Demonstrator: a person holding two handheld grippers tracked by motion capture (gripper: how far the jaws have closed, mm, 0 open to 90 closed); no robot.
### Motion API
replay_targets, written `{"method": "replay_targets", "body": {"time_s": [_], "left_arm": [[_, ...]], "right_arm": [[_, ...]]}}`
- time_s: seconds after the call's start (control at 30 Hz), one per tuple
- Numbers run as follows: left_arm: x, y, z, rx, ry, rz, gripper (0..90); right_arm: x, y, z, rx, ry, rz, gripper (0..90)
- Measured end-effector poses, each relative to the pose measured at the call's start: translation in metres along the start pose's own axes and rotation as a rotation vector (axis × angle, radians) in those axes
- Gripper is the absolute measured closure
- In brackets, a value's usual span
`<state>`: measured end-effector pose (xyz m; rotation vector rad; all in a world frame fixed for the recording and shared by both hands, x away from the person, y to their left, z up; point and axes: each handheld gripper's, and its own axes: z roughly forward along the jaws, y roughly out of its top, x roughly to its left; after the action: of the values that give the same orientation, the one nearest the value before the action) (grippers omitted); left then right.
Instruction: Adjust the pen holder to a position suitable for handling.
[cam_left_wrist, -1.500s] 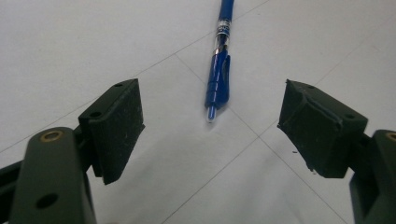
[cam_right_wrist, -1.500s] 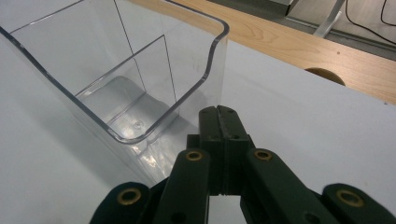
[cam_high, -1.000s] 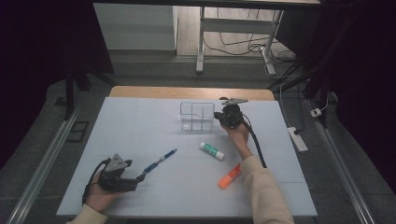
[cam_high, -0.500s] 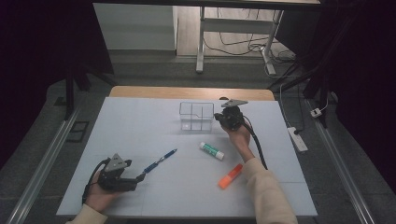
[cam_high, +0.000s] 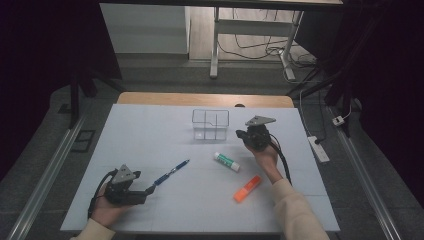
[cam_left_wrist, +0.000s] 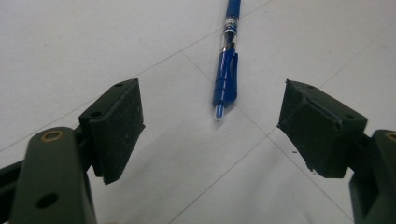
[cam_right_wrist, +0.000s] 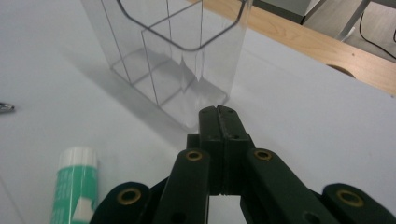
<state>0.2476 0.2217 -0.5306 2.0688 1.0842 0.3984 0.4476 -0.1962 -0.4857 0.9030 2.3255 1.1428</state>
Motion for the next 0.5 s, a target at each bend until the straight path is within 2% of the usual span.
{"method": "replay_targets", "body": {"time_s": [0.2,0.4,0.5], "left_arm": [[0.000,0.000,0.000,-0.001,-0.001,0.000,22.2],[0.000,0.000,0.000,-0.001,0.000,0.001,22.2],[0.000,0.000,-0.001,-0.005,-0.002,-0.001,22.5]], "right_arm": [[0.000,-0.009,-0.018,-0.013,-0.006,0.001,86.2],[0.003,-0.016,-0.038,-0.031,0.018,0.025,63.7],[0.006,-0.026,-0.051,-0.051,0.025,0.047,56.4]]}}
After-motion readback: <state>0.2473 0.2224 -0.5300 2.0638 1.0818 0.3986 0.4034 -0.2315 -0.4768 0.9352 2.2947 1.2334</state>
